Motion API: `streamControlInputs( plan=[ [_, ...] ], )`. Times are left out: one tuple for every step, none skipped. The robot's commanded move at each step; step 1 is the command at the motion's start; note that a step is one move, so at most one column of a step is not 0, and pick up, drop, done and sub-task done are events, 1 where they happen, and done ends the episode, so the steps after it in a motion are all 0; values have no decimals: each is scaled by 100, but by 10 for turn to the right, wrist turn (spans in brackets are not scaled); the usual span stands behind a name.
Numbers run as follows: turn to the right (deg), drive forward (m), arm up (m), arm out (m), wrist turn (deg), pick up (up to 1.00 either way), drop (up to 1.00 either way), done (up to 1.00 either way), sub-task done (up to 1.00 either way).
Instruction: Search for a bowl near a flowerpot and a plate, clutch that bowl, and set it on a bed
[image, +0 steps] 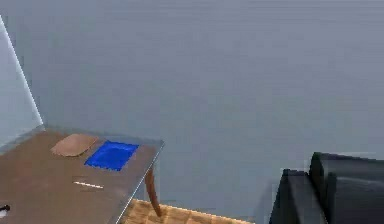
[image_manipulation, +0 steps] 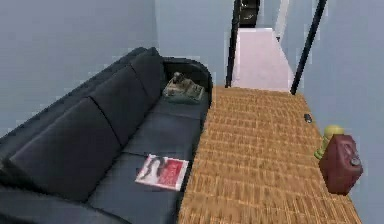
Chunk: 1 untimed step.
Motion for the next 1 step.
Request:
streamControlInputs(
  plan=[
    [0,75,0,0,0,0,0,0,0]
  ],
)
